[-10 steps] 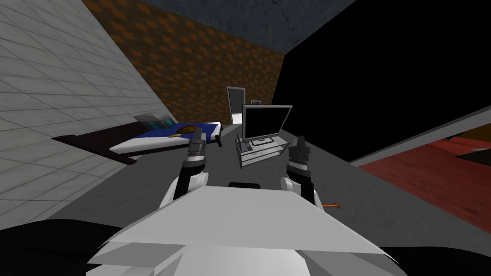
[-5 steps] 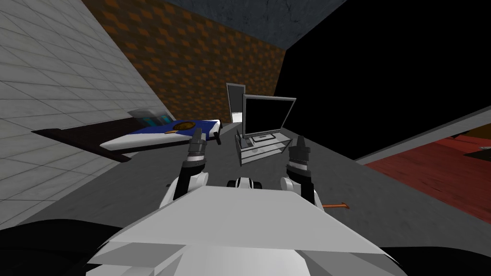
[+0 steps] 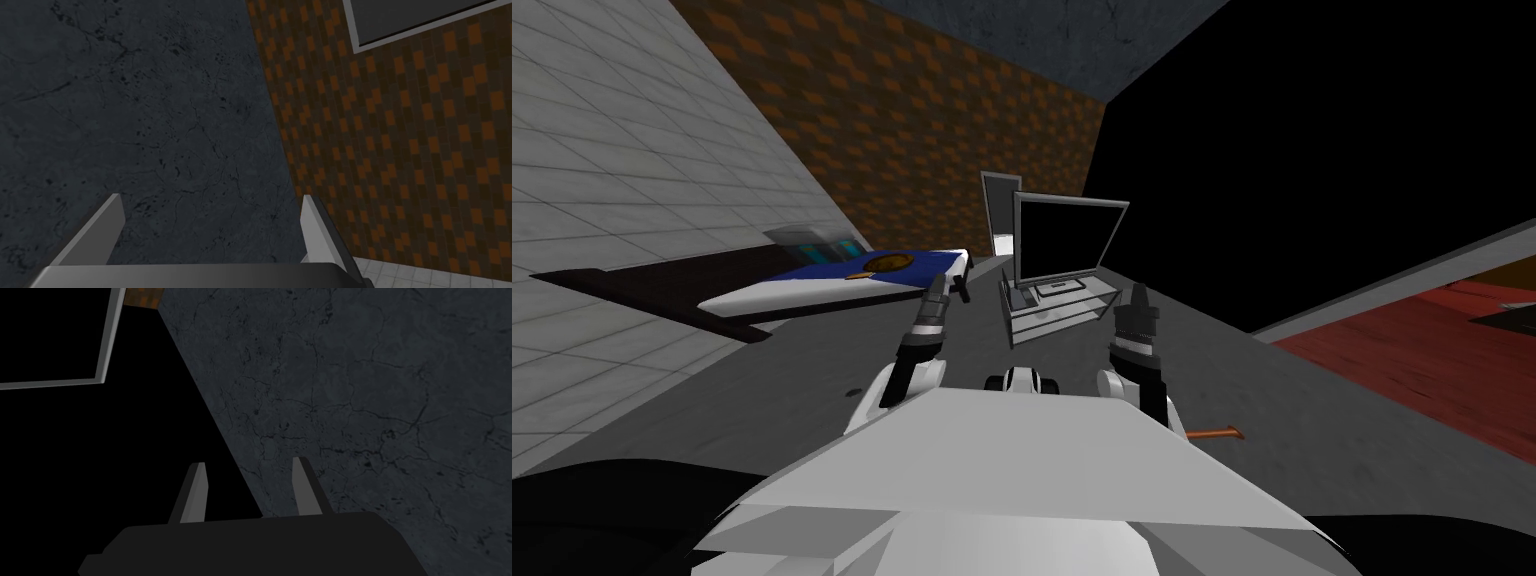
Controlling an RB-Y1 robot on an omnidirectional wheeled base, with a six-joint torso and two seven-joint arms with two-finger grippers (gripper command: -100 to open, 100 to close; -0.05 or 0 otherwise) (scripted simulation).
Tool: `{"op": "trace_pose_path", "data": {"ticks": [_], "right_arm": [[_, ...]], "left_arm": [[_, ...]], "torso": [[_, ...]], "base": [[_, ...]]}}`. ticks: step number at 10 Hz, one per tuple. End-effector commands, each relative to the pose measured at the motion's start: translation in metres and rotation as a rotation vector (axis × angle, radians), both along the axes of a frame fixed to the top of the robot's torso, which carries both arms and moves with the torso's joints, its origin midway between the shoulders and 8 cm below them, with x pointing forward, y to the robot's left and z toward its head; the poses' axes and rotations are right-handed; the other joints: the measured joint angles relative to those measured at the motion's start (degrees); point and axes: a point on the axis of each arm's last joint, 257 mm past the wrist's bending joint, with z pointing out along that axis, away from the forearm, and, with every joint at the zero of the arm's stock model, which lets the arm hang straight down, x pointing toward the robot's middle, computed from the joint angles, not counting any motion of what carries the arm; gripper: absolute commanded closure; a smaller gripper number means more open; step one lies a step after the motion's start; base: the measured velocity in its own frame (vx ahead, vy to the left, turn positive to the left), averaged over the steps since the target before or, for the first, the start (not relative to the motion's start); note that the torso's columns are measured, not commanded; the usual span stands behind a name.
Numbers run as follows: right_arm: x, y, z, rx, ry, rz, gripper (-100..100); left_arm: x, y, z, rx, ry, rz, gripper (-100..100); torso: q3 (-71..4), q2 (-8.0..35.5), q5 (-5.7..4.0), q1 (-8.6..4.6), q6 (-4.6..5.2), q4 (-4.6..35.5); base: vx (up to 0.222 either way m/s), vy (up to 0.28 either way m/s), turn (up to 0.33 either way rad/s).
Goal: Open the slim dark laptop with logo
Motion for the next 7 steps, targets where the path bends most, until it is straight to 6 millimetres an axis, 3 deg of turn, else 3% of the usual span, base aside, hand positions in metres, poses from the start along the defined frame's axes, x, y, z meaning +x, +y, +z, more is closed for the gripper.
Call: {"op": "trace_pose_path", "data": {"ticks": [1, 7], "right_arm": [[0.0, 0.0, 0.0, 0.0, 0.0, 0.0, 0], [0.0, 0.0, 0.0, 0.0, 0.0, 0.0, 0]], "left_arm": [[0.012, 0.002, -0.021, 0.017, 0.052, 0.008, -100], [0.04, 0.011, -0.078, 0.026, 0.182, 0.043, -100]], "torso": [[0.0, 0.1, 0.01, 0.06, 0.0, 0.0], [0.0, 0.0, 0.02, 0.05, 0.0, 0.0]], "base": [[0.071, -0.046, -0.019], [0.071, -0.045, -0.022]]}}
